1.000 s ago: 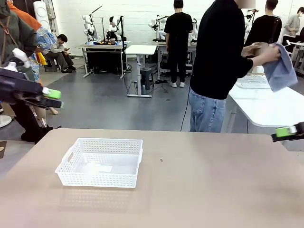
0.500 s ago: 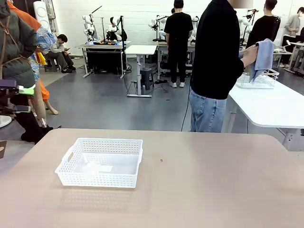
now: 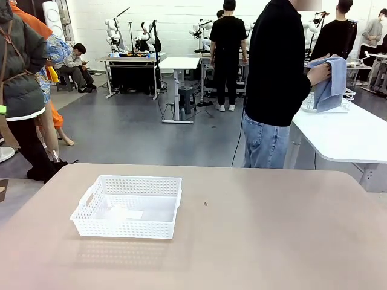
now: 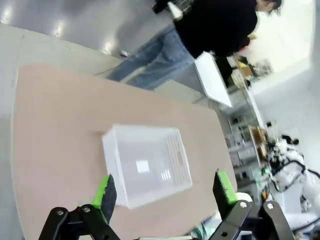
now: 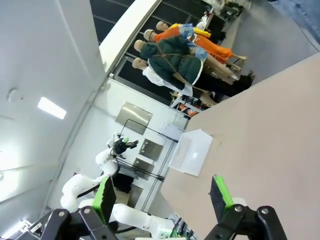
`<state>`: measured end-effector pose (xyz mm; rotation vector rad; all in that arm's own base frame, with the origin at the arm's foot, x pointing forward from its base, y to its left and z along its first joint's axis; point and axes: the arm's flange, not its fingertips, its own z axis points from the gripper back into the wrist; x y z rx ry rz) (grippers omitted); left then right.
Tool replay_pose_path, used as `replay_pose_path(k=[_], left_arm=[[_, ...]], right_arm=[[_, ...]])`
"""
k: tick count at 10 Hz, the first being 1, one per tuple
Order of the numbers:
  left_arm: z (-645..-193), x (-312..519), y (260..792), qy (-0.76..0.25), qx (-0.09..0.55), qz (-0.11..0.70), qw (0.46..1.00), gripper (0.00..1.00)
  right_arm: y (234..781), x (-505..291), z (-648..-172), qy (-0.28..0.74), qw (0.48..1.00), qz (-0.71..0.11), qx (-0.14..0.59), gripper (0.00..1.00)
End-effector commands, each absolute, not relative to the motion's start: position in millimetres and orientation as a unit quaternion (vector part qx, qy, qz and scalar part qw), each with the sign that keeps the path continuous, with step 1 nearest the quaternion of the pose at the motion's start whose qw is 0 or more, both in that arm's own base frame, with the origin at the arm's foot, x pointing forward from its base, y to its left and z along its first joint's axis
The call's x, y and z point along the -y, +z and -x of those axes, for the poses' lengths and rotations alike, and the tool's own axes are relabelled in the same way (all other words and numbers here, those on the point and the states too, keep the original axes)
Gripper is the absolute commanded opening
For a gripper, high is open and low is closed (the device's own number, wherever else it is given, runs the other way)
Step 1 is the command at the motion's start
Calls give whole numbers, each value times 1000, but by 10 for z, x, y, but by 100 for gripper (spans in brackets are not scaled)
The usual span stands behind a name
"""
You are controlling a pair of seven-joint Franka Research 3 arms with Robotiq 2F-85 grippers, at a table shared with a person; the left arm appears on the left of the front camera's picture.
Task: Clean and organize the cups into the basket.
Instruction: Pick up the Organizing basket and move it to the center of the table, then pick up the Reusable plastic cup from the right side of the table and place it inside the Organizing basket.
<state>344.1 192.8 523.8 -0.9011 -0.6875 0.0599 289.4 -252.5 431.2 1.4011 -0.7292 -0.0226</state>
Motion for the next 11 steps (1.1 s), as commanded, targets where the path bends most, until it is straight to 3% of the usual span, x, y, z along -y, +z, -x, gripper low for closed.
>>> replay_pose_path(k=[1, 4, 8, 11], left_arm=[[-3238, -2063, 5298, -24, 247, 443, 861, 100], [-2947, -2240, 5373, -49, 189, 434, 879, 100], [-2740, -2498, 5373, -31, 191, 438, 878, 100], [-2759, -2418, 5375, -37, 197, 435, 878, 100]], right_arm=[[4485, 2566, -2661, -11, 718, -613, 329, 100], [4627, 2784, -2291, -3, 741, -582, 335, 100], [4558, 3084, -1973, -6, 749, -571, 336, 100], [4578, 2975, -2040, -18, 746, -569, 344, 100]])
